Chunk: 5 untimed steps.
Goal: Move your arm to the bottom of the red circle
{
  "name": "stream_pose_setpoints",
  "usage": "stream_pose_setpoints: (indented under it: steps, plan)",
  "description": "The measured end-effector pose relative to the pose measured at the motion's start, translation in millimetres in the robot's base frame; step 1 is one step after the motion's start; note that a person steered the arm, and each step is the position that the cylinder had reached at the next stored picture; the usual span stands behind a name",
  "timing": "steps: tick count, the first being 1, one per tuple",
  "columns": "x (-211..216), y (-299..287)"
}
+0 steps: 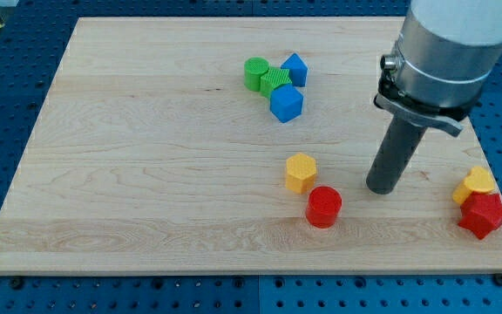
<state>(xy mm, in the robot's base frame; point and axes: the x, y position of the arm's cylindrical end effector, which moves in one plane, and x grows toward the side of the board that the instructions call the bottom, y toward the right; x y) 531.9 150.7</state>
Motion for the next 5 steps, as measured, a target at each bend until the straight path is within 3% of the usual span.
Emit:
stream_pose_setpoints:
  steps: [3,5]
  plan:
    - [59.1,-1.3]
    - [69.4,-18.0]
